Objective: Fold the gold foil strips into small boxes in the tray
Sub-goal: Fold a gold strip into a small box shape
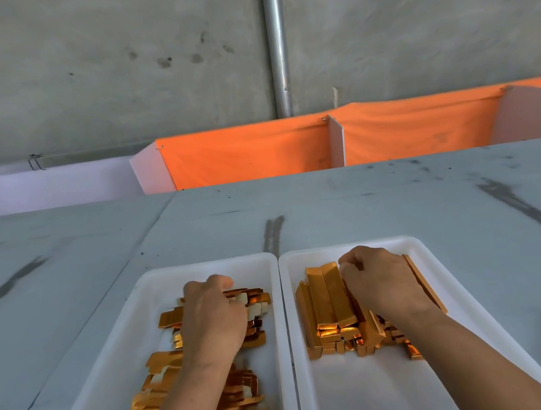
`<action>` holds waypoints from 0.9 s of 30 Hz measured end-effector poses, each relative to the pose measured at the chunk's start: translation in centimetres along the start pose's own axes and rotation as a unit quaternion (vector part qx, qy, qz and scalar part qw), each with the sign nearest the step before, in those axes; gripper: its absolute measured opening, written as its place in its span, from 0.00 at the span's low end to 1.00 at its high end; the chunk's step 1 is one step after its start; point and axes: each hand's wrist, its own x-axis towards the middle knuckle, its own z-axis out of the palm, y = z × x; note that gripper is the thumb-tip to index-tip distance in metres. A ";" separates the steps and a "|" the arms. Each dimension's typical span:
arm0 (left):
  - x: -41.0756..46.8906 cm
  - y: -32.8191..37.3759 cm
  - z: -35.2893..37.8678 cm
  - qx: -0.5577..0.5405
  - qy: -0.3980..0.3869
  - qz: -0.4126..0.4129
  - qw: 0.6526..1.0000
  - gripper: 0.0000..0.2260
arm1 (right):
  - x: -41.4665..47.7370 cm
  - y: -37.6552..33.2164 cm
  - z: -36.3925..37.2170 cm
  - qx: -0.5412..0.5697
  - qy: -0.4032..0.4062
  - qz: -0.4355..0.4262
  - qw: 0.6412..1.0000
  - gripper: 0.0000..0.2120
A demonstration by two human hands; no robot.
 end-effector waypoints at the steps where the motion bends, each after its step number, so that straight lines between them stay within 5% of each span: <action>1: 0.0 -0.2 0.1 0.036 -0.022 0.003 0.999 0.16 | 0.0 0.0 0.0 0.002 0.000 -0.002 1.000 0.13; 10: 0.1 -2.2 1.5 0.178 -0.140 -0.015 0.974 0.34 | -0.2 -0.4 0.5 0.006 -0.015 -0.022 1.000 0.12; 27: -0.2 -2.5 2.2 0.233 -0.092 0.032 0.968 0.18 | -0.4 -0.5 0.9 0.025 -0.023 -0.063 0.997 0.10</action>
